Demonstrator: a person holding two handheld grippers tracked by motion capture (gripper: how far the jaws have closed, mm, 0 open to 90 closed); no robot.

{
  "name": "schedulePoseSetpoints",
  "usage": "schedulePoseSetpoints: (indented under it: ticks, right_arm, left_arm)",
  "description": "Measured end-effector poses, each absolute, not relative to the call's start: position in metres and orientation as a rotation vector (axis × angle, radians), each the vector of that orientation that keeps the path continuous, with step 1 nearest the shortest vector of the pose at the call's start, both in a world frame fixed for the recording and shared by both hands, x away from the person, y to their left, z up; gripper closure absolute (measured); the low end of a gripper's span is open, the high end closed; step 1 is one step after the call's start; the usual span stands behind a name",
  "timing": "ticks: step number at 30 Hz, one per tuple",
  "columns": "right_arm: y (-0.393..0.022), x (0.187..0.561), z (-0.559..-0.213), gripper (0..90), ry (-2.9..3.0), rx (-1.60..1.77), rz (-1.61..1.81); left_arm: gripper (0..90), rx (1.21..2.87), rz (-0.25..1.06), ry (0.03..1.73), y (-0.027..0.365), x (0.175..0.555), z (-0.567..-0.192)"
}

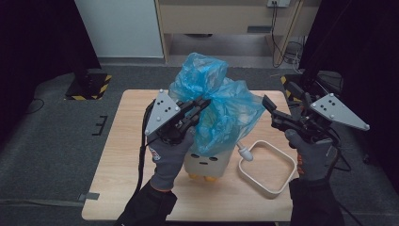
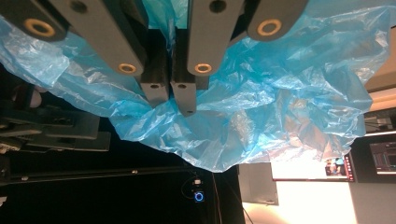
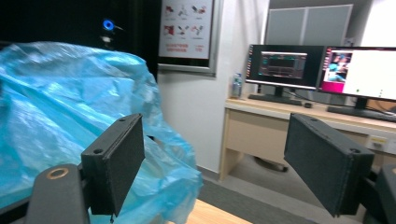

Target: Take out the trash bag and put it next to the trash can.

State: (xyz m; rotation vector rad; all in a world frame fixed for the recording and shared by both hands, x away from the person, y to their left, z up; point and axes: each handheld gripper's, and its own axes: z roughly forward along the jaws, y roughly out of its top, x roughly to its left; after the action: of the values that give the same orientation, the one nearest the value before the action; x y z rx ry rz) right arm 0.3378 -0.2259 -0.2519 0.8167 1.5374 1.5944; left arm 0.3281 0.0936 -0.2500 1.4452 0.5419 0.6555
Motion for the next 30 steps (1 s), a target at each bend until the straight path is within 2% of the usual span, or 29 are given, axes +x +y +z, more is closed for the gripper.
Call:
schedulePoseSetpoints:
  ticks: [14, 30]
  right_arm:
    - [-0.246, 0.347, -0.279, 19.5, 1.51, 0.933, 1.506]
    - [-0.264, 0.35, -0.343, 18.3, 1.582, 1.032, 1.397]
  left_arm:
    - [87.5, 1.397, 0.673, 0.542, 0.102, 0.328, -0.246]
    - [87.5, 1.317, 0.707, 0.507, 0.105, 0.327, -0.235]
